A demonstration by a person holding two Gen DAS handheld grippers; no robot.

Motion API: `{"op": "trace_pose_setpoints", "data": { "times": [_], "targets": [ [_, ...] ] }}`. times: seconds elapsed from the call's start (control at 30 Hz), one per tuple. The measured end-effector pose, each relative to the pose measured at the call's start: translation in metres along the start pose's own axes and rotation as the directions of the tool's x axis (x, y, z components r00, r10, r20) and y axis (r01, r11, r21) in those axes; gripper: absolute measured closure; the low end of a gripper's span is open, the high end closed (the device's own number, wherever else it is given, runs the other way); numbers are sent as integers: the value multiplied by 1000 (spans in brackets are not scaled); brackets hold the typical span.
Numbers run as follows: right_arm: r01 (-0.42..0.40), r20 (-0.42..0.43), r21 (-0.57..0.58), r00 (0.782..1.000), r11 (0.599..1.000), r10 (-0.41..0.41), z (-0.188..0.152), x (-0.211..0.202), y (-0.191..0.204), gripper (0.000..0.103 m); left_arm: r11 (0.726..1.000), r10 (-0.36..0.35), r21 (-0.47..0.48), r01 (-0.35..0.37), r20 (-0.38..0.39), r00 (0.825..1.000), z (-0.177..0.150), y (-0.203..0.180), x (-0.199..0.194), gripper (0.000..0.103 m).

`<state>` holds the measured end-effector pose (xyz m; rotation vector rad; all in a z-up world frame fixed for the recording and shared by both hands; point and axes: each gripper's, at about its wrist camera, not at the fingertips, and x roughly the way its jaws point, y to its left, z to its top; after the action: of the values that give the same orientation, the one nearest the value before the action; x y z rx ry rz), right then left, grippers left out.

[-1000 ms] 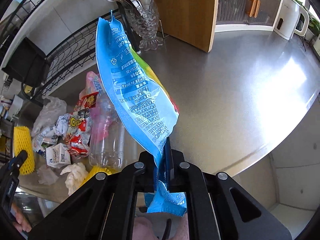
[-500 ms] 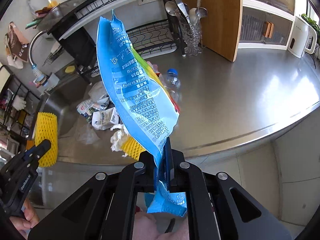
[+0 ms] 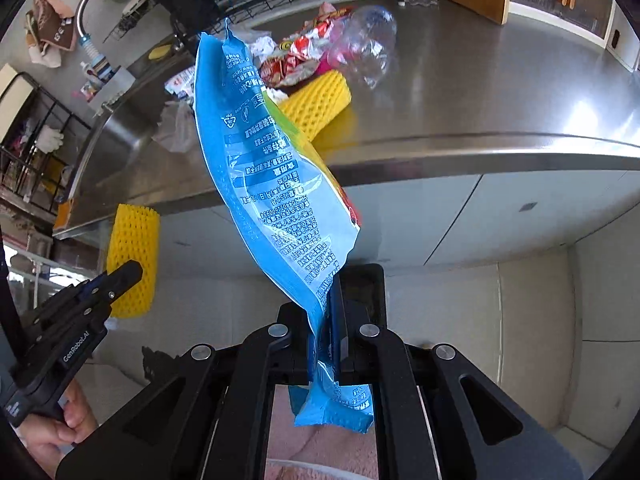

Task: Collect trash
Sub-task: 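Carry both items down to the floor bin and open both tools over it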

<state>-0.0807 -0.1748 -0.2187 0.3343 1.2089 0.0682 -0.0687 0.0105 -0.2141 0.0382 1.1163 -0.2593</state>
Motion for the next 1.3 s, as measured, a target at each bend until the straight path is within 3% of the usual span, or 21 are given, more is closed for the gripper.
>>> {"op": "trace_pose_setpoints", "data": {
  "times": [0.1,0.2,0.3,0.43,0.6,0.73,0.93,1.2,1.27,1.3],
  "targets": [
    [23,-54,-30,998,999,-25,-17,36,-4,96,1000,1,-8,-2,-53,999,-20,1,35,93],
    [-27,-120,19,992,999,29,-31,69,-15,96,1000,-2,15,3,-90,996,-39,-1,69,93],
    [21,-121,-8,992,1000,-22,-43,101,-22,95,1000,-16,24,19,-110,994,-53,0,104,93],
    [-2,-146,30,989,1000,6,-55,155,-36,95,998,-33,39,39,-149,988,-70,2,155,93],
    [-11,-180,80,983,997,26,-68,224,-52,95,998,-39,40,48,-208,977,-93,3,222,93],
    [-14,-262,121,964,993,45,-79,277,-64,95,997,-75,9,80,-276,958,-113,4,271,93],
    [-13,-339,152,939,988,64,-90,333,-80,93,995,-96,-20,95,-326,940,-134,12,320,93],
    [-12,-339,186,938,982,76,-90,366,-78,91,995,-105,-36,98,-351,931,-143,19,355,91],
    [-7,-336,192,939,981,73,-88,370,-76,77,995,-104,-37,97,-357,928,-147,19,358,87],
    [-8,-328,198,942,980,74,-87,368,-76,55,995,-104,-39,96,-355,929,-146,18,358,87]
  ]
}}
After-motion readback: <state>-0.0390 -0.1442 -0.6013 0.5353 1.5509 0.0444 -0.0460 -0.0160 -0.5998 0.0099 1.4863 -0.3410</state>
